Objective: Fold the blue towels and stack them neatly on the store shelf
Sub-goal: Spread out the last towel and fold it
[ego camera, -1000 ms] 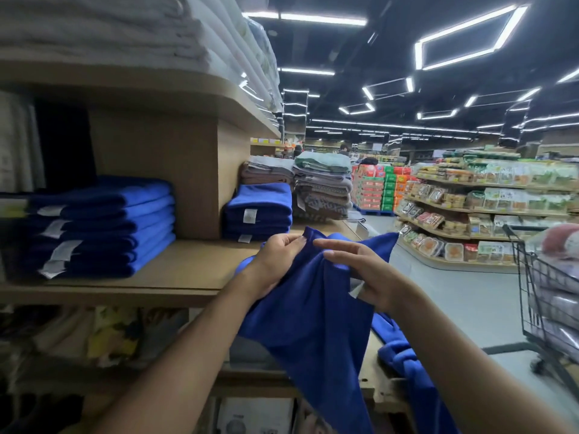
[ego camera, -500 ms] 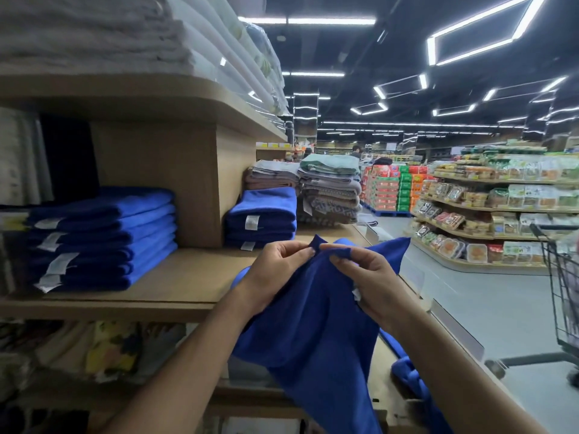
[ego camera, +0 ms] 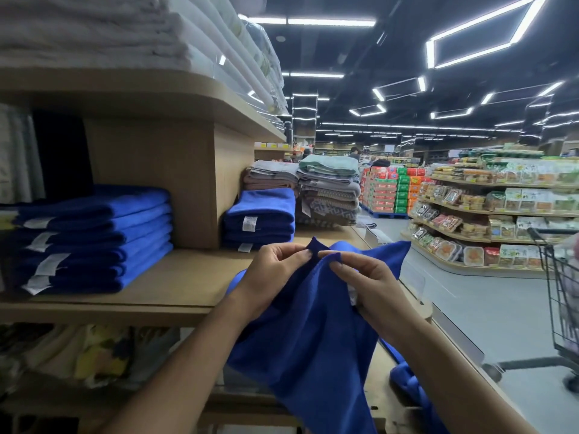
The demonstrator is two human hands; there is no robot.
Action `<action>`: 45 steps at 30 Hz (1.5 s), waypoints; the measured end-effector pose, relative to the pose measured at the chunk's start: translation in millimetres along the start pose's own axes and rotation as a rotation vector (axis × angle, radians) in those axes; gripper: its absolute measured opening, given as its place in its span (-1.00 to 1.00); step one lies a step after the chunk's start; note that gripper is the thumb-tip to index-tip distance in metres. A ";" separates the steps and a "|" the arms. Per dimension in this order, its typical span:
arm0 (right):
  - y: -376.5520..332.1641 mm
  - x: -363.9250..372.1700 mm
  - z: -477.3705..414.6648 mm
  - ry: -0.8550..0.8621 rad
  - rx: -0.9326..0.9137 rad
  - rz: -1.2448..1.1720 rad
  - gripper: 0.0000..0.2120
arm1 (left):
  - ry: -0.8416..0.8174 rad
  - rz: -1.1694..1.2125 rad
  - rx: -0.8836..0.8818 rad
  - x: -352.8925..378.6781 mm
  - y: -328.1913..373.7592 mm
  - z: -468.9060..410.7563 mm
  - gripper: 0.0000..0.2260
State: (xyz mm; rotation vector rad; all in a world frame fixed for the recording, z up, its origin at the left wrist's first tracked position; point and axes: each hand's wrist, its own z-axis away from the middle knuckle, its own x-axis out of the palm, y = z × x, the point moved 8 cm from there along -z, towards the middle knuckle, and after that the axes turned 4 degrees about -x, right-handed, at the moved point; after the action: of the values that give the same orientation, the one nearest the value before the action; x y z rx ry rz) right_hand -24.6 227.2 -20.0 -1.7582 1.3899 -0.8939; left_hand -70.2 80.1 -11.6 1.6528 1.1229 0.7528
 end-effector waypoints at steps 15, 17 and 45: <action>-21.7 0.8 13.4 0.221 -0.388 0.388 -0.77 | 0.027 -0.121 -0.003 2.0 -3.7 -0.9 -0.91; -18.8 0.0 11.1 0.231 -0.340 0.377 -0.78 | 0.012 -0.116 0.003 2.9 -2.6 -0.2 -0.90; -21.8 -4.9 23.1 0.022 0.092 0.596 -0.82 | 0.443 0.168 -0.048 -39.3 2.2 4.9 -0.77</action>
State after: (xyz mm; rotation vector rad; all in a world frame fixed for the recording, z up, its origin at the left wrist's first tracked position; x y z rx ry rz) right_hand 4.8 238.2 -13.4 -1.1588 1.7227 -0.6318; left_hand -80.4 41.8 -10.2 1.5950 1.2640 1.2900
